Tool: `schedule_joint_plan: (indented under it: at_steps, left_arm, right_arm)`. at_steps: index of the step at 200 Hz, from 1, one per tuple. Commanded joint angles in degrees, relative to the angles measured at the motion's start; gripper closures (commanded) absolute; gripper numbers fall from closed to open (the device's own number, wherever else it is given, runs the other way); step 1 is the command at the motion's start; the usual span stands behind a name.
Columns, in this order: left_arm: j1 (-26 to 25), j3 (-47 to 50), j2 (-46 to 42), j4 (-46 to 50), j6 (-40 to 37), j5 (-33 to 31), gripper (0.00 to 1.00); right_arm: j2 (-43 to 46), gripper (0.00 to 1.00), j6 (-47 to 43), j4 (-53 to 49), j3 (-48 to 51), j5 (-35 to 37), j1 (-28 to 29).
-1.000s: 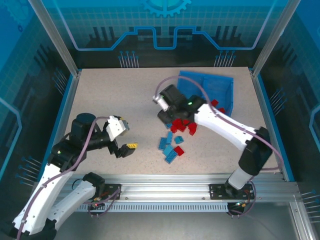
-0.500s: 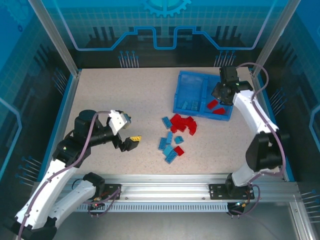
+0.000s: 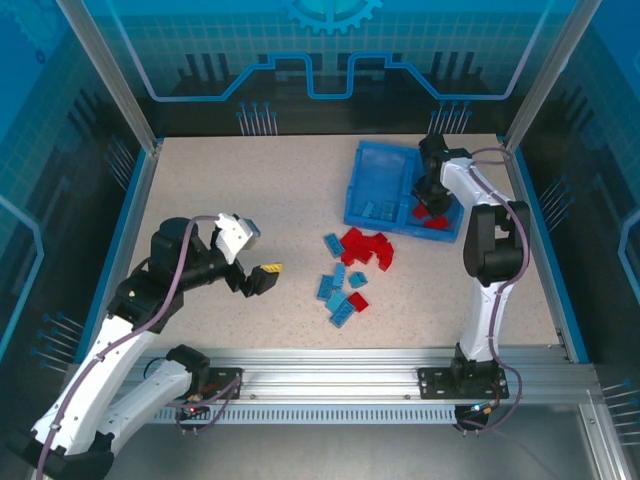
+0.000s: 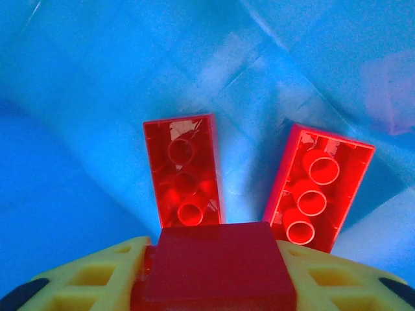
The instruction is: Sort the legos into containers by color
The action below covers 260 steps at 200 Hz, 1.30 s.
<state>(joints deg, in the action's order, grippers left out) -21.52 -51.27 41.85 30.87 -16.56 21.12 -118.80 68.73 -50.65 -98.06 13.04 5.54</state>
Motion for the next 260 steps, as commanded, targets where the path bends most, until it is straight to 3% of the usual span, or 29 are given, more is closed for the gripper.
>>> schedule_joint_plan:
  at_steps: [1, 36, 63, 85, 114, 128, 153, 186, 225, 260]
  left_arm:
    - [0.4, -0.3, 0.2, -2.4, 3.4, -1.9, 0.01]
    - [0.4, 0.4, 1.8, -5.6, 9.9, -3.7, 0.01]
    - [0.3, 0.8, 3.9, -9.2, 17.5, -6.8, 0.01]
    - [0.4, -0.2, 7.7, -10.7, 30.5, -14.8, 0.01]
    - [0.4, -4.6, 18.0, -6.0, 56.9, -26.3, 0.01]
    - [0.4, -6.6, 24.1, -5.4, 65.6, -23.9, 0.01]
    - [0.0, -10.0, 34.7, -8.6, 73.4, -14.7, 0.02]
    - [-3.1, -17.9, 46.8, -4.9, 77.6, -14.4, 0.05]
    - [-7.1, -30.5, 61.9, 1.5, 81.8, -13.1, 0.09]
    - [-8.0, -39.5, 73.6, 5.9, 85.3, -12.0, 0.18]
  right_arm:
    - [0.2, 0.47, 2.1, -2.6, -1.9, -0.7, -0.6]
    - [3.7, 0.38, -0.2, -2.5, -1.0, -0.6, -1.4]
    - [8.0, 0.38, -1.8, -2.2, 0.7, -0.5, -2.0]
    - [13.8, 0.38, -3.2, -2.3, 2.6, 0.1, -2.1]
    - [24.5, 0.36, -8.6, -0.3, 6.5, -4.1, -1.6]
    - [29.4, 0.33, -14.8, 2.1, 8.2, -10.1, -0.5]
    - [35.0, 0.29, -26.1, 0.2, 9.0, -18.5, 3.4]
    - [38.5, 0.19, -37.7, -5.8, 9.3, -24.3, 12.5]
    - [38.9, 0.01, -41.5, -10.4, 10.5, -26.8, 19.6]
    - [39.5, 0.00, -44.8, -12.5, 11.8, -24.7, 20.7]
